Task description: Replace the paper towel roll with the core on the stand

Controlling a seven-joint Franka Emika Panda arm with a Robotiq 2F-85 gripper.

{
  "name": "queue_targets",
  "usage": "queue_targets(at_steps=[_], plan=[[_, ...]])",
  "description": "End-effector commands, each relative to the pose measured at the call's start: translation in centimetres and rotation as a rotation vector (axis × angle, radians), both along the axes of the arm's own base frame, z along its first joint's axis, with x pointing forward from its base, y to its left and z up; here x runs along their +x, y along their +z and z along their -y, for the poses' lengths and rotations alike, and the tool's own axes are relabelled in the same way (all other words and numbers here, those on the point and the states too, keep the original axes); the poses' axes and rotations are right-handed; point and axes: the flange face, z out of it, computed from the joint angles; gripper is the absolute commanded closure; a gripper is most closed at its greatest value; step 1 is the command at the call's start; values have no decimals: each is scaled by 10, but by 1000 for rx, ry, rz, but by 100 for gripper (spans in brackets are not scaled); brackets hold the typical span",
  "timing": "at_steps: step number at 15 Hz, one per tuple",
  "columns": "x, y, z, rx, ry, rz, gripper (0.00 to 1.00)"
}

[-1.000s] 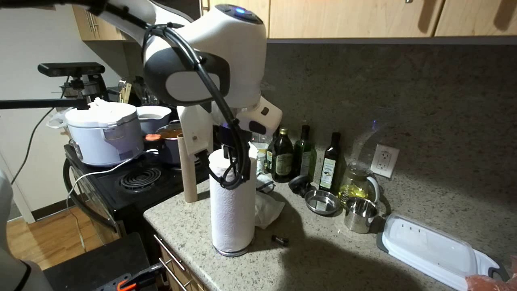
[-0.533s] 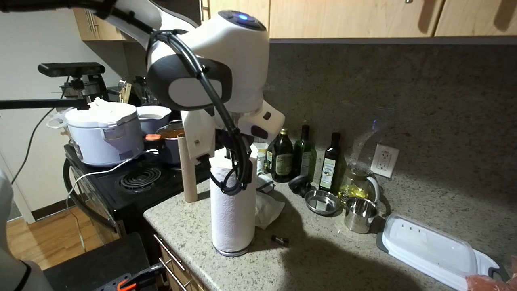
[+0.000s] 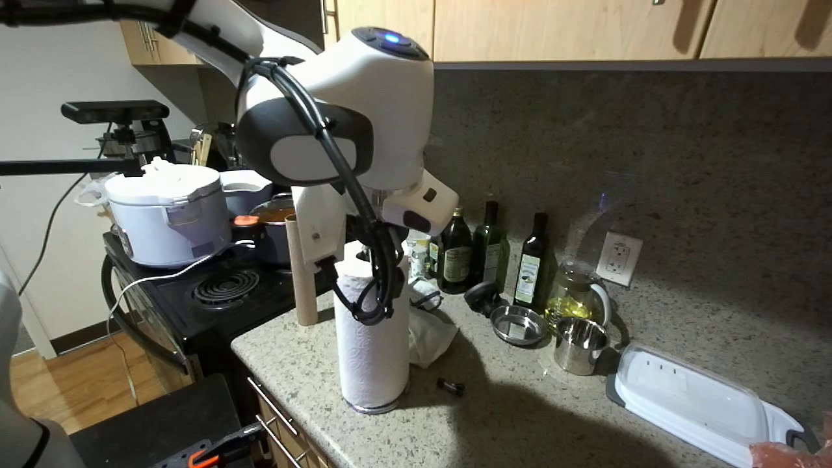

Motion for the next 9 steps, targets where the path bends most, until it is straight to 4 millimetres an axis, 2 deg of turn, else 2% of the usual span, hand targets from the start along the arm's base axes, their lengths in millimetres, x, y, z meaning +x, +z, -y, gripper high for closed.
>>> queue_targets(at_steps=[1, 3, 7, 9], plan=[[3, 2, -4, -5, -10, 18, 66], [6, 7, -8, -16, 0, 27, 80], [10, 19, -17, -50, 27, 52, 91], [11, 24, -20, -63, 40, 60, 91]])
